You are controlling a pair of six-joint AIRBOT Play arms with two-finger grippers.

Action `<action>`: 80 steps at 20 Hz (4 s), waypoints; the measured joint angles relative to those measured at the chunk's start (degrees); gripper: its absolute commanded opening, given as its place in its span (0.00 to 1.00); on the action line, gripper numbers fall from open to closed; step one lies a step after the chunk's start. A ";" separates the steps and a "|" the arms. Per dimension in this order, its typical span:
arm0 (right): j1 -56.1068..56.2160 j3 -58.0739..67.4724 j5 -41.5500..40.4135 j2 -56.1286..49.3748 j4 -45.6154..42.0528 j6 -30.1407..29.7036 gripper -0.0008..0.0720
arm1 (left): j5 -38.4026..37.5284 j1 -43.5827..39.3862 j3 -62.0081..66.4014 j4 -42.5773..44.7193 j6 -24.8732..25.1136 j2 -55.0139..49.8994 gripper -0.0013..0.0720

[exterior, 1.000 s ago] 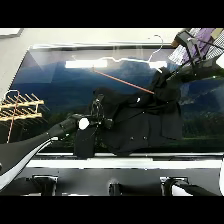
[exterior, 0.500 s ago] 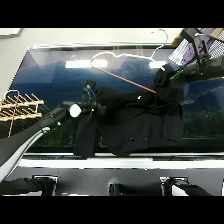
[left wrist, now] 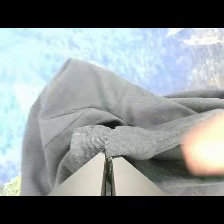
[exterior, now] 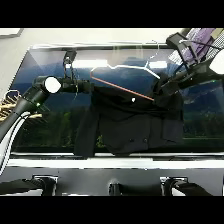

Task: Fold the clothes and pants, and hang the long-sleeved shirts on hangers.

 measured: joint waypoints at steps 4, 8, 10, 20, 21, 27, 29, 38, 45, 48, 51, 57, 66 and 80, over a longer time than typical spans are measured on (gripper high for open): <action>1.97 0.00 3.26 0.02 -4.66 3.72 0.07 | -1.49 1.25 1.05 -0.02 0.22 -0.02 0.06; 2.47 -0.02 4.63 -0.15 -6.12 5.09 0.07 | -1.77 1.64 1.46 -0.37 0.33 -0.02 0.06; 2.58 -0.02 4.90 -0.63 -6.10 5.29 0.07 | -1.51 1.77 1.64 -0.57 0.37 -0.02 0.06; 3.65 -0.02 6.69 -3.61 -2.03 4.20 0.07 | 1.62 1.90 1.88 -0.66 0.39 -0.50 0.06; 4.09 -0.02 6.88 -3.65 -2.08 4.22 0.07 | 2.01 1.90 1.88 -0.66 0.39 -0.68 0.06; 7.08 -0.02 7.89 -3.58 -5.51 5.33 0.07 | 2.60 1.95 1.88 -0.66 0.39 -1.73 0.06; 7.58 -0.02 8.46 -3.54 -6.88 5.86 0.07 | 2.67 2.05 1.88 -0.66 0.39 -1.84 0.06; 8.02 -0.02 10.84 -0.92 -9.33 7.58 0.07 | -0.39 2.32 1.88 -0.55 0.42 -1.95 0.06; 8.02 -0.02 11.98 -0.15 -8.02 7.69 0.07 | -0.52 2.38 1.92 -0.52 0.42 -2.19 0.06; 8.02 -0.09 11.39 -1.01 -7.82 7.72 0.07 | -0.37 2.38 2.54 -0.59 0.42 -2.19 0.06; 8.02 -0.09 10.60 -2.82 -7.93 7.82 0.07 | -0.31 2.38 4.00 -0.63 0.42 -2.19 0.06; 8.02 -0.09 7.61 -6.16 -10.08 7.82 0.07 | -0.44 2.38 6.56 -0.70 0.52 -2.12 0.06; 8.94 -0.09 5.79 -8.70 -8.92 9.40 0.07 | -1.64 1.60 13.84 -0.59 1.90 -1.25 0.06; 15.72 0.02 -2.58 -8.74 -21.05 26.73 0.07 | -21.75 -4.83 14.73 1.33 3.63 4.63 0.06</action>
